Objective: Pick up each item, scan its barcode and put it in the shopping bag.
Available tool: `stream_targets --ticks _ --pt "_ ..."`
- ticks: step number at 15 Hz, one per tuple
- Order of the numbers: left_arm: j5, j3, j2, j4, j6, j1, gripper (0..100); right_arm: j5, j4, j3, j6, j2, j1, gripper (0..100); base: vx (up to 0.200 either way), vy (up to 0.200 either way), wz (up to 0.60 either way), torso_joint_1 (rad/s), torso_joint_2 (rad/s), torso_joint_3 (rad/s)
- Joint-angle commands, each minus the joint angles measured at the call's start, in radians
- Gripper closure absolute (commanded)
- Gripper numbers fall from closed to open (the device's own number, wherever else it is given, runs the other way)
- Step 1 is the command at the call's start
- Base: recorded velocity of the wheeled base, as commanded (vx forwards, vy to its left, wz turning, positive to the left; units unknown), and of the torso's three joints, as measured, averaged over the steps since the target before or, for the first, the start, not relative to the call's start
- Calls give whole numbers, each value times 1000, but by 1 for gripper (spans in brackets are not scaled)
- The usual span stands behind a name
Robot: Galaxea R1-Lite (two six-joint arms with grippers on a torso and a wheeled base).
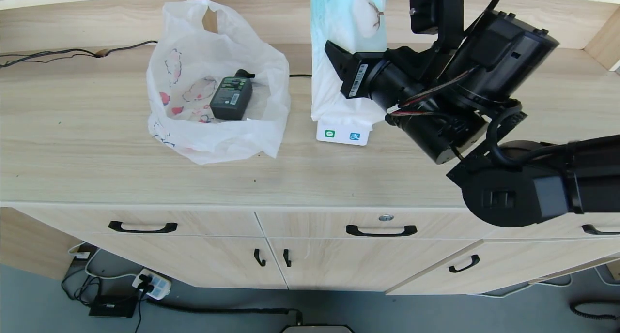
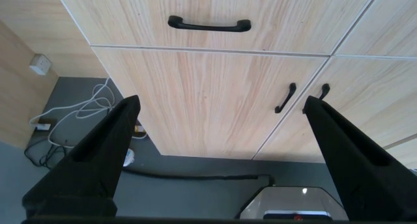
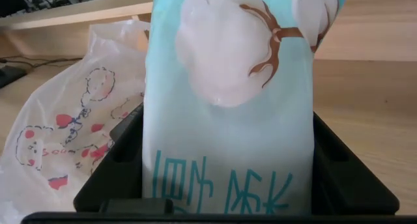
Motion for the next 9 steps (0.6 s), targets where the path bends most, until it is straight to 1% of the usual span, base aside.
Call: stream_targets --ticks 1,3,9 --pt "0 0 2 0 0 0 0 1 0 -30 1 42 -2 100 0 0 0 0 0 0" --pt "0 0 0 0 0 0 0 -16 0 -45 1 48 -4 100 0 0 0 0 0 0" --pt "0 0 2 1 -2 0 0 -18 0 -56 4 68 -5 100 0 0 0 0 0 0"
